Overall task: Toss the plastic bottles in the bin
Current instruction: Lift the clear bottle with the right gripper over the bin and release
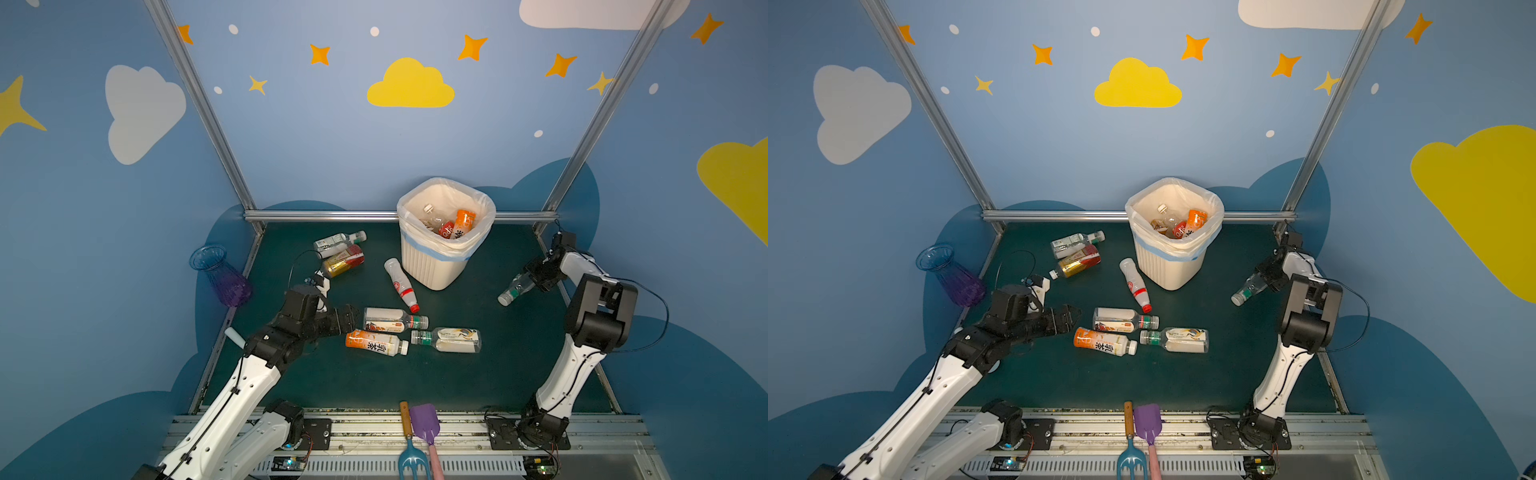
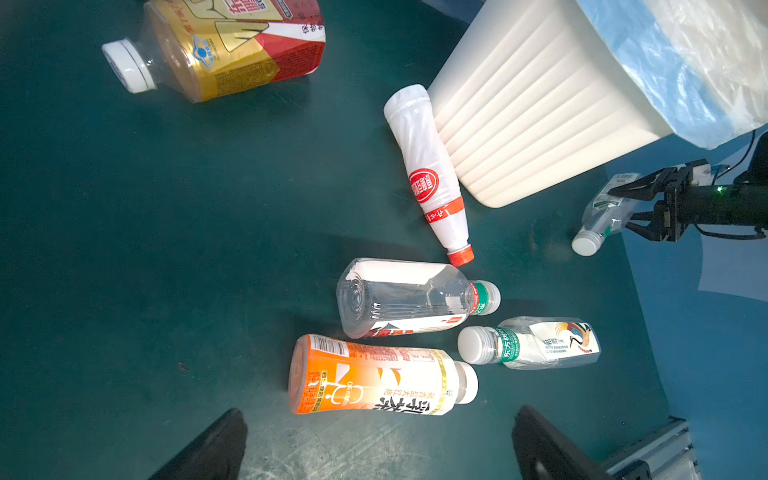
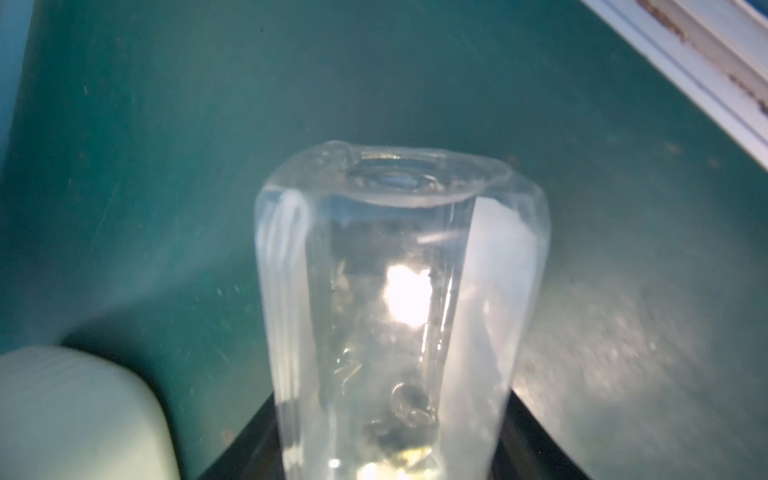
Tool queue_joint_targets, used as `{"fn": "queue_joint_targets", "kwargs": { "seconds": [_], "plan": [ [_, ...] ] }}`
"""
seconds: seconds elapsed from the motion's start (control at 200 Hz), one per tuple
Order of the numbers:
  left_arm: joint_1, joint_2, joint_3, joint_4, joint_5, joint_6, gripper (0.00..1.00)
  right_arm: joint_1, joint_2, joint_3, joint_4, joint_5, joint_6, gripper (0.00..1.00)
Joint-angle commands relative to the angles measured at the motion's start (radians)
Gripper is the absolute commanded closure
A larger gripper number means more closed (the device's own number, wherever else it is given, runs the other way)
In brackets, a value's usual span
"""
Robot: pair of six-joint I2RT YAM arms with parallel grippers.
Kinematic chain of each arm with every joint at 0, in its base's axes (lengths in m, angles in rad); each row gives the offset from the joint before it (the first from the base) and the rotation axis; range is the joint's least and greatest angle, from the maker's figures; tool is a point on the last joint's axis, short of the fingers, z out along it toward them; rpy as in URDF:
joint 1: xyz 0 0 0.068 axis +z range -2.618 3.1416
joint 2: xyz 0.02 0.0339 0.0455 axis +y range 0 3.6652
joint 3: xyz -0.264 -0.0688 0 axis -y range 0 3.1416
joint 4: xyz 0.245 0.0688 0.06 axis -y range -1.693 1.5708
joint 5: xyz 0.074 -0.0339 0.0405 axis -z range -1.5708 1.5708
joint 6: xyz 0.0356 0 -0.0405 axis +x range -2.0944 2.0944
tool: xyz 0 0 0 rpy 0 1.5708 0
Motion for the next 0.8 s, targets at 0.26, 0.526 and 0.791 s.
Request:
{"fn": "queue_joint_targets", "kwargs": {
  "seconds": [0.26, 0.526, 0.791],
  "plan": [
    [0.004, 0.002, 0.022, -0.035, 0.003, -0.018, 0.0, -0.069, -0.457, -0.225, 0.173, -0.073, 0.04, 0.39],
    [0.005, -0.003, 0.027, -0.039, -0.018, -0.061, 0.0, -0.035, -0.897, -0.373, 0.453, -0.072, 0.165, 0.41],
    [0.006, -0.014, 0.047, -0.038, -0.013, -0.067, 0.0, 0.347, -0.765, -0.058, 0.671, 0.131, 0.083, 0.39]
  ]
}}
